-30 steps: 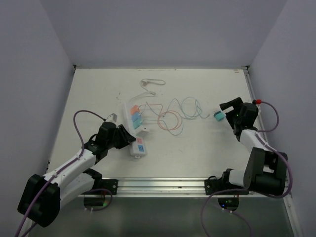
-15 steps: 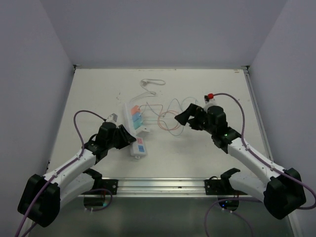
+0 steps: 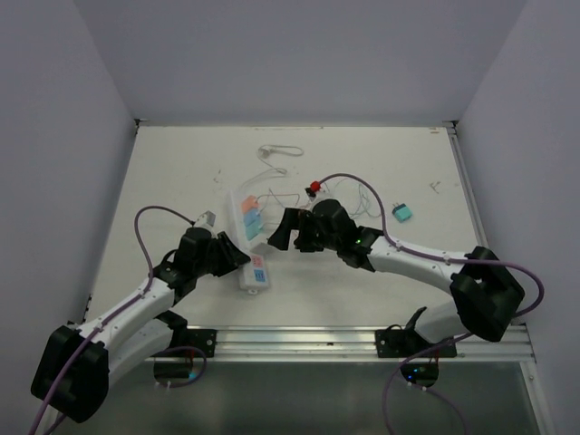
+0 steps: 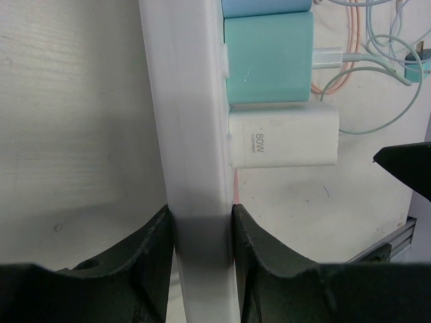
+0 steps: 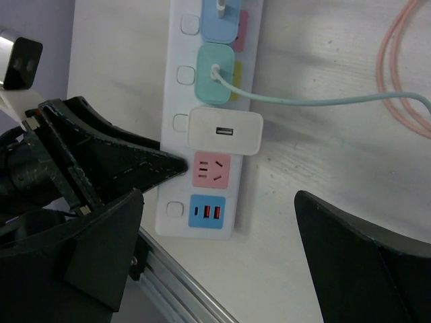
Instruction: Pull the plug off the socket
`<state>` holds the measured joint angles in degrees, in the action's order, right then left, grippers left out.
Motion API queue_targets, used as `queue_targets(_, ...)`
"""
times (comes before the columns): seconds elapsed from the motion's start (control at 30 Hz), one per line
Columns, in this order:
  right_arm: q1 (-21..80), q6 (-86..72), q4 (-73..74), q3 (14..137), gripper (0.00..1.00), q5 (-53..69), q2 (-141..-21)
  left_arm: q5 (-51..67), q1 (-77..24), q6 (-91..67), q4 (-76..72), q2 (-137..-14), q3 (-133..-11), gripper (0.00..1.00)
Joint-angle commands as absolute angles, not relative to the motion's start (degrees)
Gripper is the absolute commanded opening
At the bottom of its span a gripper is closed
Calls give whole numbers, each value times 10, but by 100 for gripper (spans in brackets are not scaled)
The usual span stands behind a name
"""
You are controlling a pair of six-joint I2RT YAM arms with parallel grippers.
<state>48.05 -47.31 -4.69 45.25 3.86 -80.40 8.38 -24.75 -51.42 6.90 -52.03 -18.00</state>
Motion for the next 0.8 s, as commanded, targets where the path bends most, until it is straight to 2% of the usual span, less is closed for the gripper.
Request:
queue_targets(0.0, 499, -474, -55, 509, 99, 3, -834, 93, -245, -490, 89, -519, -163, 0)
queue_targets(0.53, 526, -487, -53, 587, 98, -24, -973, 105, -245, -485, 87, -523, -163, 0)
queue_targets(0.77, 526, -489, -61, 603, 86, -21, -998, 105, -245, -486, 87, -526, -164, 0)
